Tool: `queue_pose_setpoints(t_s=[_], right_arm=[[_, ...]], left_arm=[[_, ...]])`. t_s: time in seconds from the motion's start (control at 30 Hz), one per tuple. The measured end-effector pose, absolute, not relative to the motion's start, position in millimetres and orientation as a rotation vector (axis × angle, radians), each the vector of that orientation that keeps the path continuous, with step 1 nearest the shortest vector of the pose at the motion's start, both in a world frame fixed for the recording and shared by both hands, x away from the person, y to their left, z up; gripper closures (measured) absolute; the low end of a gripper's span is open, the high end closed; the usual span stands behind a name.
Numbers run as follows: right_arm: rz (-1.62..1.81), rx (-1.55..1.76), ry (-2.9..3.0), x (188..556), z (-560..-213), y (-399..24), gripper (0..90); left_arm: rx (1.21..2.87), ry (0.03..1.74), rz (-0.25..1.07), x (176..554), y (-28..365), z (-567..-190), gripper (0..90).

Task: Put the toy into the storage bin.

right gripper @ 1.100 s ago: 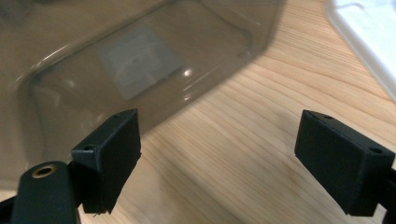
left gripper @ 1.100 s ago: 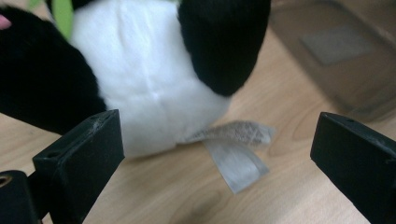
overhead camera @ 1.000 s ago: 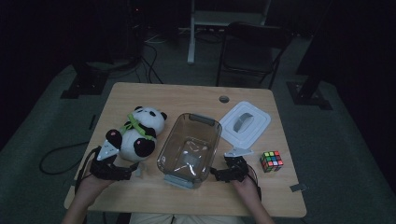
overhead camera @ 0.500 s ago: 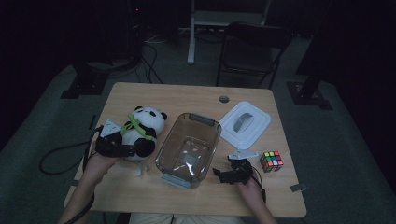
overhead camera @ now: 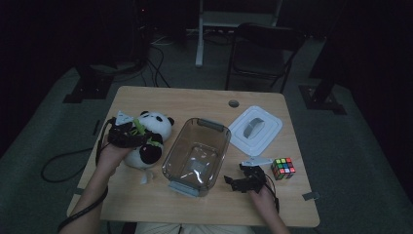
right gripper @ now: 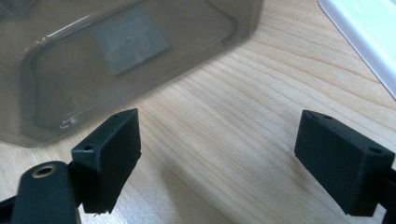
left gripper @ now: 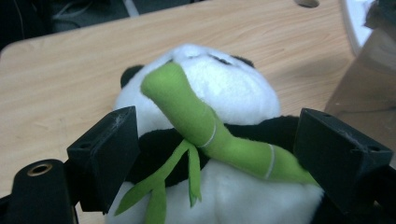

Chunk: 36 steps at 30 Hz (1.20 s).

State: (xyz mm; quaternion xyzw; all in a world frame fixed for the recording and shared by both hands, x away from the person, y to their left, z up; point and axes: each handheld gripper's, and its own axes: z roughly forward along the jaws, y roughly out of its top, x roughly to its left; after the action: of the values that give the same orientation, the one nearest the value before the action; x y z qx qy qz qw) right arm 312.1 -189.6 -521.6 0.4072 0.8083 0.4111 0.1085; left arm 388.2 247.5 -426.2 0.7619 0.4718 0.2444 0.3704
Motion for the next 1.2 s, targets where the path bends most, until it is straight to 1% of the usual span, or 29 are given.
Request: queue_pose_setpoints(t_s=[0.03, 0.1, 0.13, 0.17, 0.23, 0.3, 0.43, 0.47, 0.53, 0.87, 1.0, 1.2], right_arm=[[1.207, 1.202, 2.374, 312.0, -521.5, -190.4, 14.2], [1.209, 1.206, 2.372, 312.2, -521.5, -191.1, 14.2], [1.215, 1.209, 2.371, 312.5, -521.7, -191.6, 14.2], [1.213, 1.217, 2.369, 312.9, -521.9, -191.8, 14.3], [1.212, 1.216, 2.369, 313.0, -521.9, -191.6, 14.3], [1.209, 1.215, 2.374, 313.0, -521.8, -190.9, 14.4], [1.209, 1.215, 2.378, 312.8, -522.0, -190.9, 14.4], [1.211, 1.214, 2.377, 312.7, -521.9, -190.9, 14.4], [1.212, 1.216, 2.38, 313.0, -521.6, -191.2, 14.4], [1.221, 1.215, 2.371, 312.7, -519.7, -192.8, 14.4], [1.23, 1.213, 2.366, 313.0, -518.7, -193.1, 14.4], [1.228, 1.213, 2.367, 312.6, -517.8, -192.7, 14.4]], left_arm=[[1.954, 1.23, 0.663, 389.6, 246.3, -427.4, 17.0], [1.954, 1.238, 0.675, 390.5, 246.1, -428.1, 24.8], [1.953, 1.254, 0.683, 393.0, 246.0, -430.2, 24.8], [1.955, 1.255, 0.682, 393.8, 245.8, -431.4, 30.7], [1.971, 1.25, 0.678, 395.2, 244.7, -433.9, 37.1], [1.984, 1.259, 0.67, 396.6, 244.2, -435.3, 45.6], [1.998, 1.254, 0.695, 395.2, 242.7, -436.4, 65.2], [1.988, 1.258, 0.689, 395.0, 243.0, -436.3, 67.8], [1.983, 1.256, 0.676, 394.9, 244.2, -436.1, 70.4], [1.941, 1.239, 0.637, 390.3, 244.0, -426.7, 75.7], [1.921, 1.228, 0.618, 388.4, 245.5, -424.2, 76.5], [1.891, 1.221, 0.63, 385.8, 249.3, -418.8, 76.6]])
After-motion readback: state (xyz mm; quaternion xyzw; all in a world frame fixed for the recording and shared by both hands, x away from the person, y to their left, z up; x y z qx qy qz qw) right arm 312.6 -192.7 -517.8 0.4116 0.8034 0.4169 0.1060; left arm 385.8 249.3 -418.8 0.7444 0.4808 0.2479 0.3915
